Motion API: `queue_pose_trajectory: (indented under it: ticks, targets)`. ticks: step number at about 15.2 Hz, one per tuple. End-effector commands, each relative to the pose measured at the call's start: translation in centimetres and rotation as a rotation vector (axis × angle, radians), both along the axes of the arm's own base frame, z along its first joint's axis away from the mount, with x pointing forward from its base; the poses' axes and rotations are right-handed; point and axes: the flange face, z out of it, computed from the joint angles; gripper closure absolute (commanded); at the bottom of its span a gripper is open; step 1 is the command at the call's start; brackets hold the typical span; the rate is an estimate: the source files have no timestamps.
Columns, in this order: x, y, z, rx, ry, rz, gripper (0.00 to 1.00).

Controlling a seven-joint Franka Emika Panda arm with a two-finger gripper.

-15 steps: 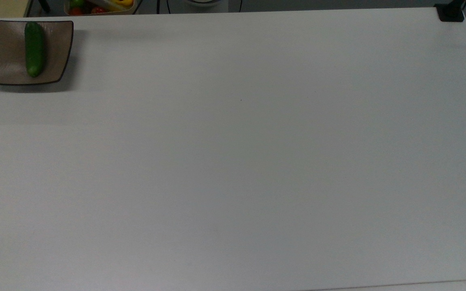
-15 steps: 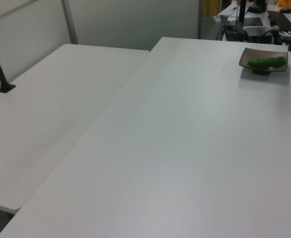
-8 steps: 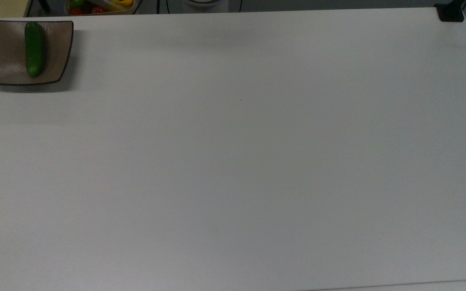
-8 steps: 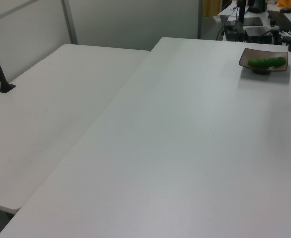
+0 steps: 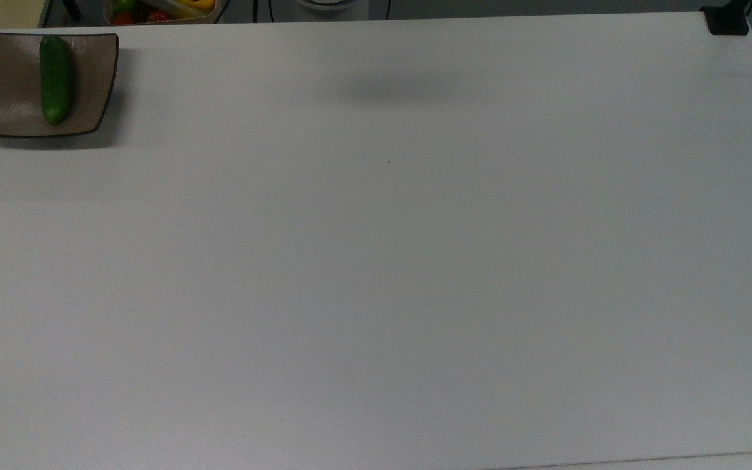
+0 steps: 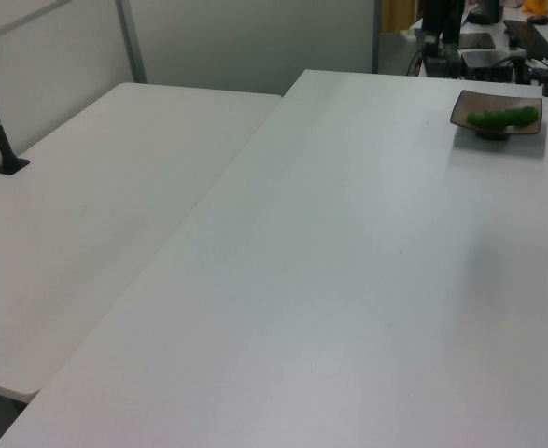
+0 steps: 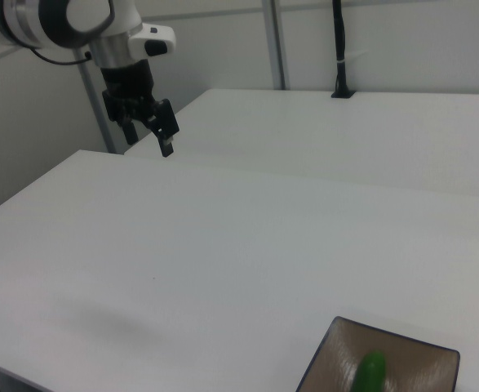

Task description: Cucumber placed on a ceramic plate

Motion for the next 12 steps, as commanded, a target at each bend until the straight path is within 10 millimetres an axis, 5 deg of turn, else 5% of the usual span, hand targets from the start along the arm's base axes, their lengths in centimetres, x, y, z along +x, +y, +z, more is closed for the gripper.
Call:
queue_pose_trajectory:
  ticks: [1, 12]
  targets:
    - [0.33, 0.8, -2.38, -0.025, -0.06, 0.13, 0.0]
    - [1.0, 0.24, -2.79, -0.034, -0.098, 0.214, 0.0]
